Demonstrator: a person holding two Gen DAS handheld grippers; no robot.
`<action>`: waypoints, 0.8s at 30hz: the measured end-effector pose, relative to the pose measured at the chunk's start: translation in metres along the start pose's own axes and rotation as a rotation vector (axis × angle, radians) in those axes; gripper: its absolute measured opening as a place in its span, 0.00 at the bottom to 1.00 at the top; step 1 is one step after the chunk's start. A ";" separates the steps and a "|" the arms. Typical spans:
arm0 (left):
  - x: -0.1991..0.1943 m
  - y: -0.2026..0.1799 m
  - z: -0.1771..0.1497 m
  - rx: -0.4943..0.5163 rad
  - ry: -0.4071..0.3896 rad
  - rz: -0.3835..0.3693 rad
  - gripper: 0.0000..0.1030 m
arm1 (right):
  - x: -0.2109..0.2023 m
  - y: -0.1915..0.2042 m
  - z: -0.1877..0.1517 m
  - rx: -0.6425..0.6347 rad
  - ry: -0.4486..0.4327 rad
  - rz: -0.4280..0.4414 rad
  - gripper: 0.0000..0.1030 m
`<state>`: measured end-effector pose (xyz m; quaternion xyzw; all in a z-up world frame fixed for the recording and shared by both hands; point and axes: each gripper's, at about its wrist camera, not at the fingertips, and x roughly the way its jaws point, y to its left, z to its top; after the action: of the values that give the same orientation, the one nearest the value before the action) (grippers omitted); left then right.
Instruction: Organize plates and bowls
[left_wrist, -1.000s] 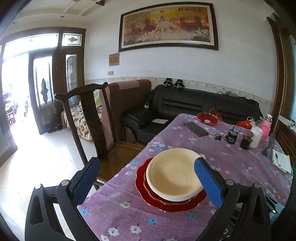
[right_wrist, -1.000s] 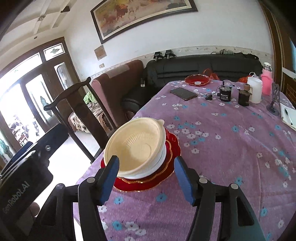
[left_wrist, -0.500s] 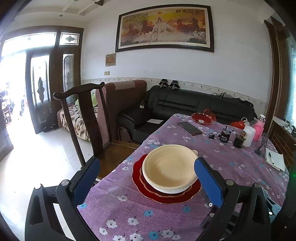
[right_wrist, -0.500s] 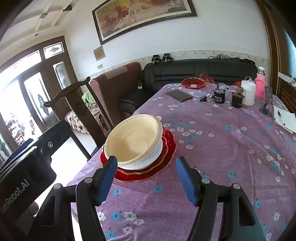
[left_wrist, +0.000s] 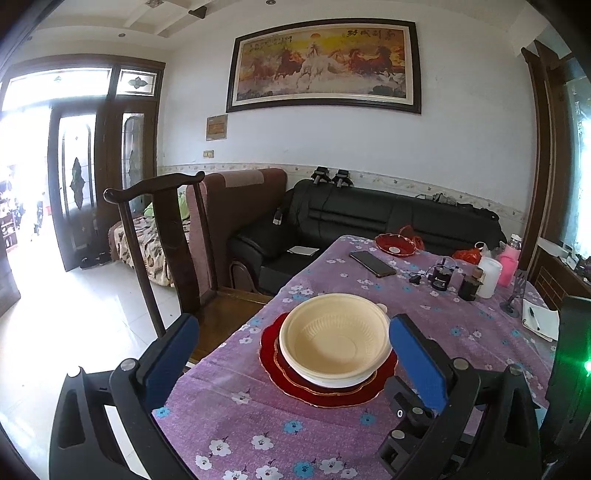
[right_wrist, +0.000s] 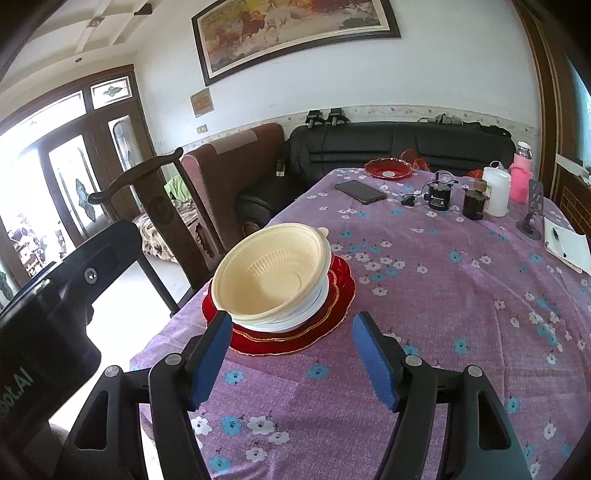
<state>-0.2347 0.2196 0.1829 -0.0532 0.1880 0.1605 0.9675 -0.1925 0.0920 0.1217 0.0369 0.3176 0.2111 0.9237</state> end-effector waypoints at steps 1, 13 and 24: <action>0.000 0.000 0.000 0.002 -0.002 0.000 1.00 | 0.000 0.000 0.000 -0.001 0.001 0.000 0.71; 0.005 -0.008 -0.003 0.049 -0.014 0.003 1.00 | 0.011 -0.006 -0.003 0.005 0.020 -0.007 0.71; 0.017 -0.011 -0.012 0.063 0.016 -0.021 1.00 | 0.017 -0.011 -0.005 0.002 0.021 -0.038 0.74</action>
<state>-0.2200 0.2120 0.1652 -0.0262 0.1999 0.1439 0.9688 -0.1795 0.0886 0.1059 0.0295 0.3280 0.1938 0.9241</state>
